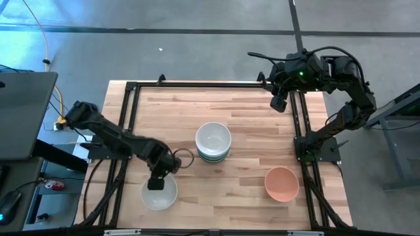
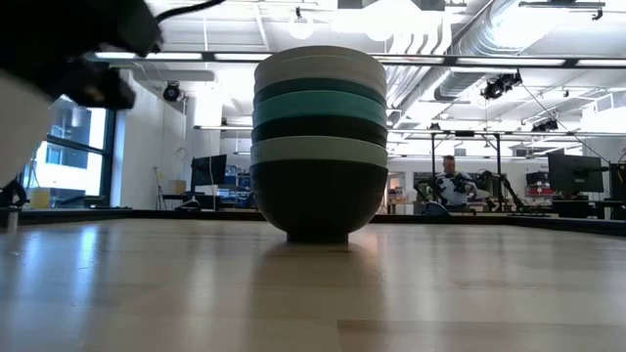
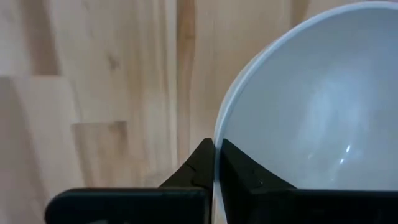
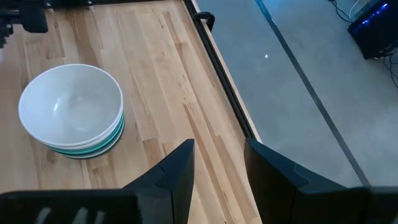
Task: Nest bowls inside each other
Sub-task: Stack the white bowl on top of the white bowl
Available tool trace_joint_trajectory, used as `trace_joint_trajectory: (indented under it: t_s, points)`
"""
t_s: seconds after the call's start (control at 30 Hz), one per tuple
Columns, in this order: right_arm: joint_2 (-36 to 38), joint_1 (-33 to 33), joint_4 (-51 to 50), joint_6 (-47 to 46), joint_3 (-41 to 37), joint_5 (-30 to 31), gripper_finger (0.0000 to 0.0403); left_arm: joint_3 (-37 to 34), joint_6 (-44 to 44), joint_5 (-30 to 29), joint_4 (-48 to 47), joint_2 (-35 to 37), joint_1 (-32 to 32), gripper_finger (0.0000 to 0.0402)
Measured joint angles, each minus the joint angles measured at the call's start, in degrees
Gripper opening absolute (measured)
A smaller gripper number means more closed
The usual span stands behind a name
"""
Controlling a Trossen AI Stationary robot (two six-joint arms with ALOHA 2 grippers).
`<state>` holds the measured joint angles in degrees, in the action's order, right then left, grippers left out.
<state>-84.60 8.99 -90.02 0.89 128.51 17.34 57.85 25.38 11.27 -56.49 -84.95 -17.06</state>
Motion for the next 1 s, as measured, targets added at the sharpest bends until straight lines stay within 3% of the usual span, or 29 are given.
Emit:
trace_joint_trajectory:
  t_s: [0.27, 0.43, 0.73, 1.0]
  points:
    - [0.0, 0.0, 0.0, 0.0, 0.0, 0.0, 0.0133, 7.8, -4.8, -1.4, -8.2, 4.4, 8.1, 0.0001]
    - [0.0, 0.0, 0.0, 0.2, 0.0, 0.0, 0.0133, 15.4, -9.9, -4.3, -16.7, 4.2, 13.5, 0.0000]
    - [0.0, 0.0, 0.0, 0.5, 0.0, 0.0, 0.0133, 28.6, -15.4, -10.0, -22.1, 3.8, 22.7, 0.0000]
    - [0.0, 0.0, 0.0, 0.6, 0.0, 0.0, 0.0133, 41.0, -18.4, -10.7, -29.8, -2.0, 28.1, 0.0000]
